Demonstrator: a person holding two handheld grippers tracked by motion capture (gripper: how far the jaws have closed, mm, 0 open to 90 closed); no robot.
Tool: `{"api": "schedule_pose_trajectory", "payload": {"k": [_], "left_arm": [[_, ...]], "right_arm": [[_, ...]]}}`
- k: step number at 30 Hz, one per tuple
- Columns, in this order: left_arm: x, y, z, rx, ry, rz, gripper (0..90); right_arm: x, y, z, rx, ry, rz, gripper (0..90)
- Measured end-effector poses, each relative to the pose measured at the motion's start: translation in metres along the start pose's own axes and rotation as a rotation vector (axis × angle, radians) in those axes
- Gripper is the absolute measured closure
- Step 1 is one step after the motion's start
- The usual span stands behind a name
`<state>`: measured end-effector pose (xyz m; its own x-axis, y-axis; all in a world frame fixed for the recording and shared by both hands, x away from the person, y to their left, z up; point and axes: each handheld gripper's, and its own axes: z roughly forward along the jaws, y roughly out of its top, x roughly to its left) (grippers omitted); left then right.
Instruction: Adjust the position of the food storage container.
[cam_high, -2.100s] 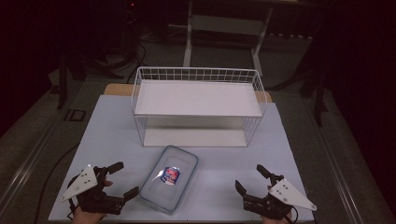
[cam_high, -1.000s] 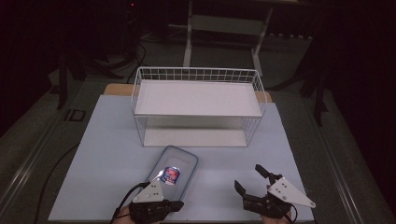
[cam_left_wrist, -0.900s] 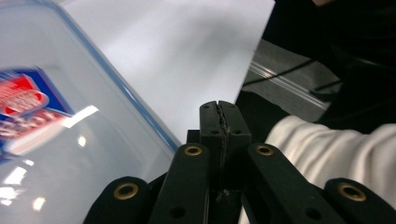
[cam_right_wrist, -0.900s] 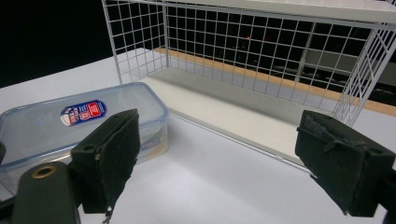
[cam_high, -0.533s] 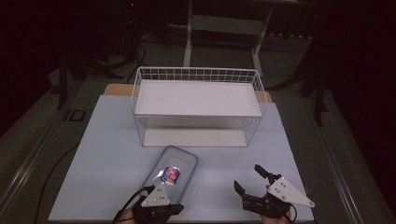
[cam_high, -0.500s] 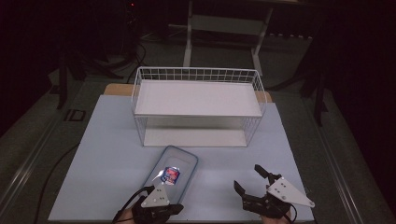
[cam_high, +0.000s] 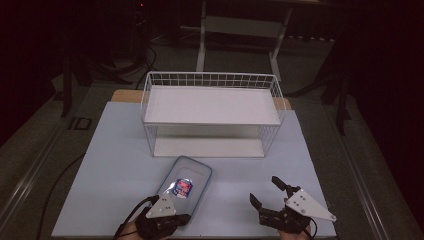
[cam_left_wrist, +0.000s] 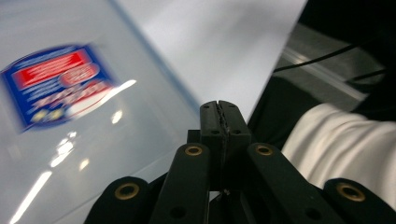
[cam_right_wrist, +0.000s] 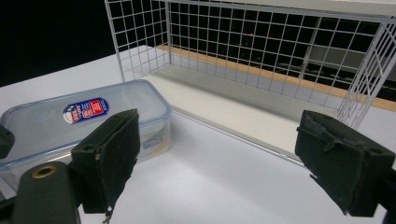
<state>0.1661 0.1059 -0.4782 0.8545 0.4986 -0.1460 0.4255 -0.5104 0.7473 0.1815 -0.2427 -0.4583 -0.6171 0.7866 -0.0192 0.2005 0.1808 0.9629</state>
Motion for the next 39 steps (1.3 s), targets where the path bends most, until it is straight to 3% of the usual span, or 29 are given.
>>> {"api": "schedule_pose_trajectory", "payload": {"k": [2, 9, 15, 27, 31, 32, 35, 36, 38, 39], "left_arm": [[-0.005, 0.003, 0.009, 0.019, -0.024, 0.010, 89.5], [-0.010, 0.002, 0.021, 0.073, -0.017, 0.015, 89.6], [-0.007, -0.002, 0.015, 0.098, 0.010, 0.003, 89.5], [0.011, -0.018, -0.005, 0.063, 0.084, -0.079, 89.4], [0.012, -0.023, -0.022, 0.024, 0.084, -0.077, 89.4], [0.014, -0.025, -0.028, 0.014, 0.101, -0.086, 89.4], [0.024, -0.034, -0.050, -0.013, 0.164, -0.130, 89.4], [0.024, -0.034, -0.050, -0.013, 0.164, -0.130, 89.3], [0.038, -0.049, -0.072, -0.037, 0.218, -0.211, 89.4], [0.038, -0.049, -0.072, -0.037, 0.218, -0.211, 89.4]], "right_arm": [[0.001, 0.000, 0.000, 0.000, 0.003, -0.004, 13.8], [0.000, 0.000, -0.001, -0.002, 0.003, -0.002, 13.8], [0.000, 0.000, -0.001, -0.004, 0.006, 0.000, 13.8], [0.000, 0.000, 0.000, 0.001, 0.016, 0.003, 13.9], [0.000, 0.000, 0.000, -0.003, 0.017, 0.001, 13.9], [0.000, 0.000, 0.000, -0.005, 0.018, 0.001, 13.9], [0.000, -0.001, 0.001, -0.001, 0.021, 0.008, 13.9], [0.000, -0.001, 0.001, -0.001, 0.021, 0.008, 13.9], [0.001, -0.001, 0.002, 0.003, 0.026, 0.004, 13.9], [0.001, -0.001, 0.002, 0.003, 0.026, 0.004, 13.9]]}}
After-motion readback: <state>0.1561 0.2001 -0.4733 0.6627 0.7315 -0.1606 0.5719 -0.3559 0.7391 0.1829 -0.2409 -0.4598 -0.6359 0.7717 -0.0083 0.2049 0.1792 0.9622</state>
